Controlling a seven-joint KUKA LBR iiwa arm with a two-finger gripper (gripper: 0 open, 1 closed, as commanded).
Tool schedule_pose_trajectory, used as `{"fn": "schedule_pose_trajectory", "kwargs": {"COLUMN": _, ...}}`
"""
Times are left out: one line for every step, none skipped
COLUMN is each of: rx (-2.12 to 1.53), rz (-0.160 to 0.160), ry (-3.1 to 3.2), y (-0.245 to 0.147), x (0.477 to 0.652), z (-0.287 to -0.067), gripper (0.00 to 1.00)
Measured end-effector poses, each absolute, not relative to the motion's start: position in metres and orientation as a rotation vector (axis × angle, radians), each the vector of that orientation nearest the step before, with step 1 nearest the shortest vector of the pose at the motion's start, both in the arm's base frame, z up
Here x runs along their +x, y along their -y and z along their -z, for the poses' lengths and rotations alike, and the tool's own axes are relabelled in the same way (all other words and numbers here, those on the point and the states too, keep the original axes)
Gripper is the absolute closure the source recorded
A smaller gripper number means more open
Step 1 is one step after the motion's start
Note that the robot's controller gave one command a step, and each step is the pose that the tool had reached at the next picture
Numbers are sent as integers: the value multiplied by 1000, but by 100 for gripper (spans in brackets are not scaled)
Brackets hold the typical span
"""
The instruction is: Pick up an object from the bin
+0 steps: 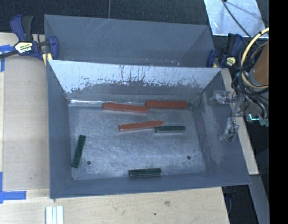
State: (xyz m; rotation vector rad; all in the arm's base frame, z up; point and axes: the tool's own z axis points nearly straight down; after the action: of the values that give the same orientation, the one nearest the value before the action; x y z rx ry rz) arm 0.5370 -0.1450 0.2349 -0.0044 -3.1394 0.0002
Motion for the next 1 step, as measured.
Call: {"fn": "schedule_pose_trajectory", "kwargs": {"rx": -122, "rz": 1, "ry": 3144, "y": 75, "x": 598, "z": -69, "gripper": 0}}
